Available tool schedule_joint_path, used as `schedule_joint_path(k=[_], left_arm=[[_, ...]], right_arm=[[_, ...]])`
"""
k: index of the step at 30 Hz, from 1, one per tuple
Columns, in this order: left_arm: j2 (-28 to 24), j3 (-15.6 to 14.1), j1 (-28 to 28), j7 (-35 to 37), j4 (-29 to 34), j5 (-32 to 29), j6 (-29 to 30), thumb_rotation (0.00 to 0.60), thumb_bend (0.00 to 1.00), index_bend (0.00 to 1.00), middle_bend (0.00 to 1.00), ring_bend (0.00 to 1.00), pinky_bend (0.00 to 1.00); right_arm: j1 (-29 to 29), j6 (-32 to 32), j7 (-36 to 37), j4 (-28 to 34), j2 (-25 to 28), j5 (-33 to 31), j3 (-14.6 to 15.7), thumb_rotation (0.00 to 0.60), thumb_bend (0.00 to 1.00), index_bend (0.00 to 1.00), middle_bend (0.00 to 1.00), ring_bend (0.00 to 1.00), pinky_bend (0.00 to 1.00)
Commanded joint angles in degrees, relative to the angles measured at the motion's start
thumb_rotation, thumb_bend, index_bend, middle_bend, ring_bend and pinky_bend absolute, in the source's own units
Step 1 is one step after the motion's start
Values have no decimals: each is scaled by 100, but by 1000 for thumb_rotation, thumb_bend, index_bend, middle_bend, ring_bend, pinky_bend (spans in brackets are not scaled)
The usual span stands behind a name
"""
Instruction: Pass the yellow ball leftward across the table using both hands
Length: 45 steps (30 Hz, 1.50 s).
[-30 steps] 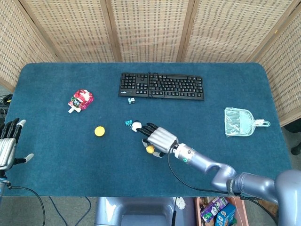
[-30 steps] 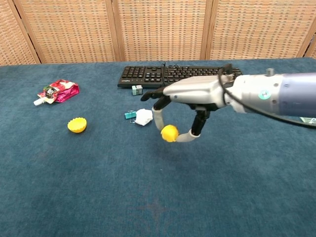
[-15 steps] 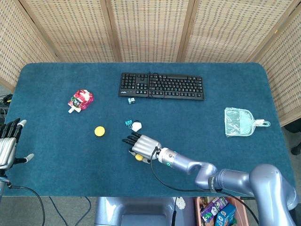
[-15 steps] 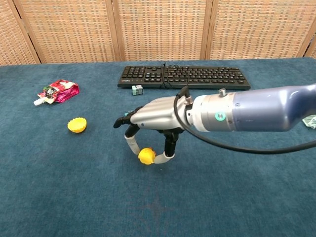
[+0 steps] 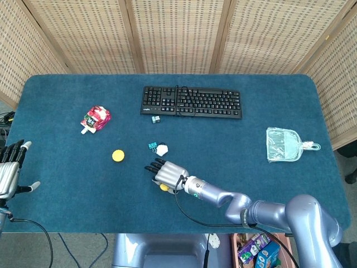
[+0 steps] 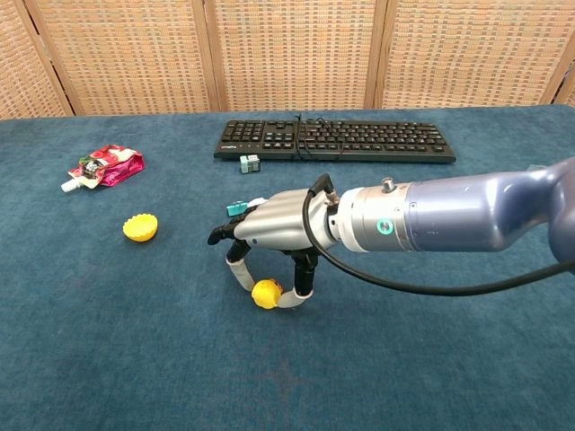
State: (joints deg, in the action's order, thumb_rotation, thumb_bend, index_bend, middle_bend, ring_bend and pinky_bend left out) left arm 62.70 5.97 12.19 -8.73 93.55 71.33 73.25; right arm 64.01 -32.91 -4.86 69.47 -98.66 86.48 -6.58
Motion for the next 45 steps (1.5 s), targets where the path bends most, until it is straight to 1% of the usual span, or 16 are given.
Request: schedule_joint_path(k=[1,6,10,14,17,19,22,24,26,27,28,33,37,39,43,45], left_arm=[[-8,-5,-2,8,14,10,7,600,0,0,0,0,0],[-20,-13,-1,15,21,26,16,600,0,0,0,0,0],[-18,-27,-14,15,22,57,53,600,0,0,0,0,0],[-27,-18,-23,51,18,77,90,600,0,0,0,0,0],[-112,-69,21,139,-11,295,50,600,0,0,0,0,0],[-213,-150,95,222,-142,606,-12,600,0,0,0,0,0],[-263,-173,212,248,-306,883,-50,600,0,0,0,0,0],[-296,-185,357,265,-399,1101,-152,600,0,0,0,0,0],[-365,-225,513,370,-412,1303,-333,600,0,0,0,0,0],[-400,-262,663,380,-396,1520,-473,600,0,0,0,0,0],[-429,-279,771,403,-406,1629,-591,600,0,0,0,0,0],[-314,-291,1422,480,-398,2173,-1170,600,0,0,0,0,0],[-91,-297,1847,439,-378,2483,-1511,600,0,0,0,0,0],[87,-274,2130,237,-334,2655,-1758,600,0,0,0,0,0],[497,-113,2671,-257,-233,2541,-2425,600,0,5,0,0,0],[728,2,2926,-499,-214,2403,-2717,600,0,32,0,0,0]], right_arm=[[2,-50,-32,1,10,13,29,600,301,379,0,0,0],[-41,-207,-80,133,115,27,61,600,302,364,0,0,0],[-141,-404,-260,375,345,43,105,600,302,356,0,0,0],[-449,-872,-530,840,836,4,140,600,302,346,0,0,0],[-937,-1630,-521,1193,1359,87,237,600,302,315,0,0,0],[-1343,-2260,-328,1235,1715,209,345,600,288,254,0,0,0],[-1840,-3026,-25,1057,2046,302,433,600,193,99,0,0,0],[-2345,-3595,253,813,2290,97,455,600,132,25,0,0,0],[-2741,-3985,535,587,2405,-58,481,600,65,0,0,0,0],[-3082,-4167,716,462,2485,-373,483,600,50,0,0,0,0],[-3290,-4319,857,431,2519,-468,503,600,33,0,0,0,0],[-4137,-4863,1159,552,2682,-899,527,600,0,0,0,0,0],[-4468,-5004,1052,1027,2886,-1023,551,600,0,0,0,0,0],[-4606,-5100,915,1299,2996,-1084,536,600,0,0,0,0,0],[-4774,-5229,581,1670,3147,-1093,494,600,0,0,0,0,0],[-4809,-5210,483,1771,3233,-1080,467,600,0,0,0,0,0]])
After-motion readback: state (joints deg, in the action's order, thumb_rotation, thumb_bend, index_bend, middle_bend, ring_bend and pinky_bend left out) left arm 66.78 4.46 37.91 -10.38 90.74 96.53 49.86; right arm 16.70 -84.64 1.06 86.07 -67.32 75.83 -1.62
